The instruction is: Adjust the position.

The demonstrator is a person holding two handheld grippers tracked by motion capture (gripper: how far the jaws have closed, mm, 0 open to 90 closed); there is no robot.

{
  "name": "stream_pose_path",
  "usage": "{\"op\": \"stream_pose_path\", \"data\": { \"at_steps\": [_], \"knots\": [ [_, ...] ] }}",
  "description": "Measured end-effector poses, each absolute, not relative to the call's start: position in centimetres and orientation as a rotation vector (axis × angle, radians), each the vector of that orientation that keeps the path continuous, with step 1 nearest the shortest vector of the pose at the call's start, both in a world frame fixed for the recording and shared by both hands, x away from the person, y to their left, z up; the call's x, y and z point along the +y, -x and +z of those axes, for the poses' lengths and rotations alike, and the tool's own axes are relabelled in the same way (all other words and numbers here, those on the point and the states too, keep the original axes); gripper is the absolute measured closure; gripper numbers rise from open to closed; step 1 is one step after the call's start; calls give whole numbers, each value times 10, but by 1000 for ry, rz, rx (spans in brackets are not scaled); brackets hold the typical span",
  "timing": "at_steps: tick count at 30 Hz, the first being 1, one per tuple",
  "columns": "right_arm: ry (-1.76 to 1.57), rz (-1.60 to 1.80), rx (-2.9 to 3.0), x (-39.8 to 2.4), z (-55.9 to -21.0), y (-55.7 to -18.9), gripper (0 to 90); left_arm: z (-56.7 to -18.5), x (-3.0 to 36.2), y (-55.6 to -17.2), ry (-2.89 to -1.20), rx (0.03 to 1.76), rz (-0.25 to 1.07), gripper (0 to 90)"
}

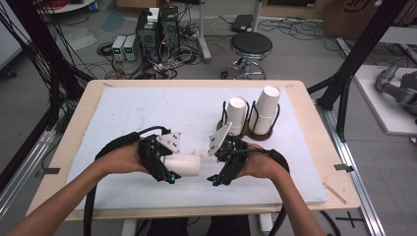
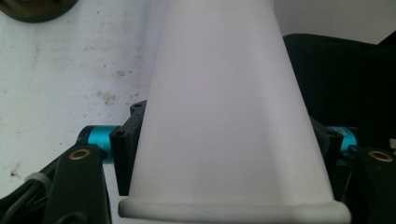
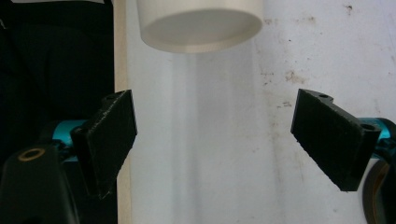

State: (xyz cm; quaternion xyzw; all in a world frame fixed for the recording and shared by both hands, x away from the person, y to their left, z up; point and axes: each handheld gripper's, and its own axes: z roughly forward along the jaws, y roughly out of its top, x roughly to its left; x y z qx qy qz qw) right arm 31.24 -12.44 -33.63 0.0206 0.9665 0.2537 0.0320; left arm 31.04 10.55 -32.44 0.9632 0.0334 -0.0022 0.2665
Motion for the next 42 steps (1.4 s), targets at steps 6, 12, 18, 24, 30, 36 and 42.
{"op": "stream_pose_path", "data": {
  "at_steps": [6,12,18,24,30,36,42],
  "knots": [
    [-35,729,2990,-116,-337,-311,152,-321,99,-313,-2668,114,-26,316],
    [0,659,3011,-107,-342,-310,159,-321,92,-314,-2717,122,-54,318],
    [28,605,3023,-99,-343,-309,159,-325,87,-313,-2742,120,-76,318],
    [57,600,3033,-90,-344,-308,161,-326,86,-313,-2754,116,-86,318],
    [64,581,3045,-84,-346,-308,164,-327,86,-313,-2759,106,-80,318],
    [76,582,3042,-80,-346,-309,165,-328,86,-313,-2762,108,-86,318],
    [87,597,3045,-80,-344,-310,222,-328,87,-313,-2757,101,-89,318]
  ]
}}
